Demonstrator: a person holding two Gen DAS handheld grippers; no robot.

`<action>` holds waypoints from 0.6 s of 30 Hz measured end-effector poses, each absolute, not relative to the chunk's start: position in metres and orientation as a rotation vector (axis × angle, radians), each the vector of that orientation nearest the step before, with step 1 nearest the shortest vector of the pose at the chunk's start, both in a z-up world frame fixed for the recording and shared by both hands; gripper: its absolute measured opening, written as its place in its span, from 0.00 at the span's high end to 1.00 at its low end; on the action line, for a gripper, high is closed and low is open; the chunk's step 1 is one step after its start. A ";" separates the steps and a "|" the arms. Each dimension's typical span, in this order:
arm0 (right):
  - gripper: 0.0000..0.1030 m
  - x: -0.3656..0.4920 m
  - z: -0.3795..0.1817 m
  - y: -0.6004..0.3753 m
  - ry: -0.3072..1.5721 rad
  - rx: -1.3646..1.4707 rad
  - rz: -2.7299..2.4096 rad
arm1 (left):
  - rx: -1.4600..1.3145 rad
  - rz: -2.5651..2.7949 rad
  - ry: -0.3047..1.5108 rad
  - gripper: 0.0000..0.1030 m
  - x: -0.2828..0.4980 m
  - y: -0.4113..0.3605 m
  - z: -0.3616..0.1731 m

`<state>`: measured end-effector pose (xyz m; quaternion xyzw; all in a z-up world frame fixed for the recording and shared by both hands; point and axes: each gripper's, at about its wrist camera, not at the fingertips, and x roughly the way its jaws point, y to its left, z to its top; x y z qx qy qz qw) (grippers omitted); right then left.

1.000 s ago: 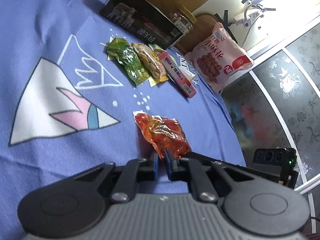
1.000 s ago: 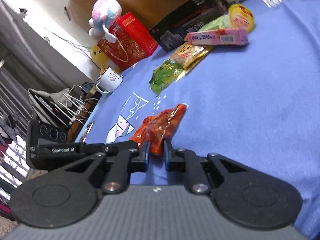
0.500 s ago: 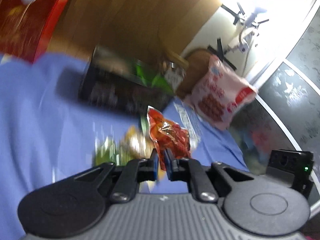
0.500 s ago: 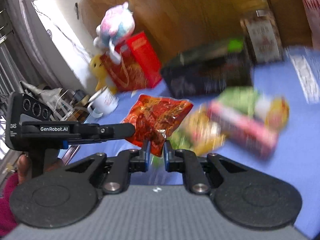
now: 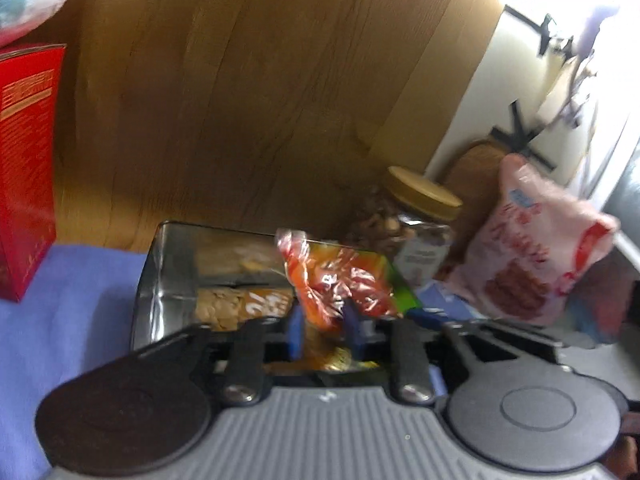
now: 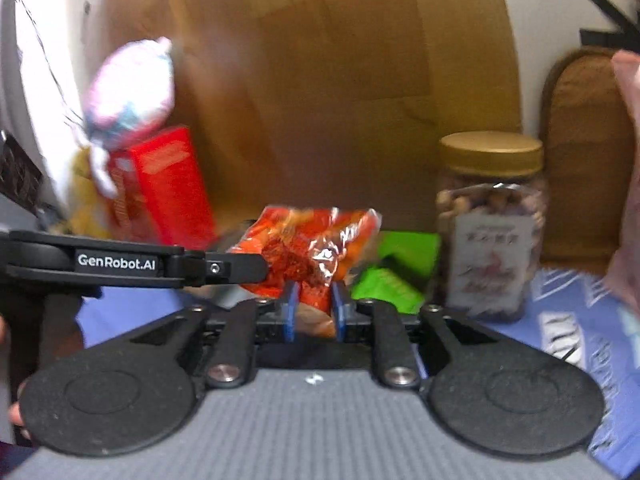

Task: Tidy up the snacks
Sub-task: 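Carry the jerky packet with the right gripper and release it into the tin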

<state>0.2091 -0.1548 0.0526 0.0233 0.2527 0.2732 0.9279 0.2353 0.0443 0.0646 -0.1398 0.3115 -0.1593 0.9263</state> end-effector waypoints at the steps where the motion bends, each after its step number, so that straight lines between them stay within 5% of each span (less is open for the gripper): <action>1: 0.67 0.211 0.051 -0.156 0.514 0.032 0.539 | -0.285 -0.318 0.639 0.73 0.234 0.044 0.062; 18: 0.65 0.063 0.014 -0.206 0.504 0.311 0.504 | -0.185 -0.271 0.604 0.69 0.072 0.034 0.039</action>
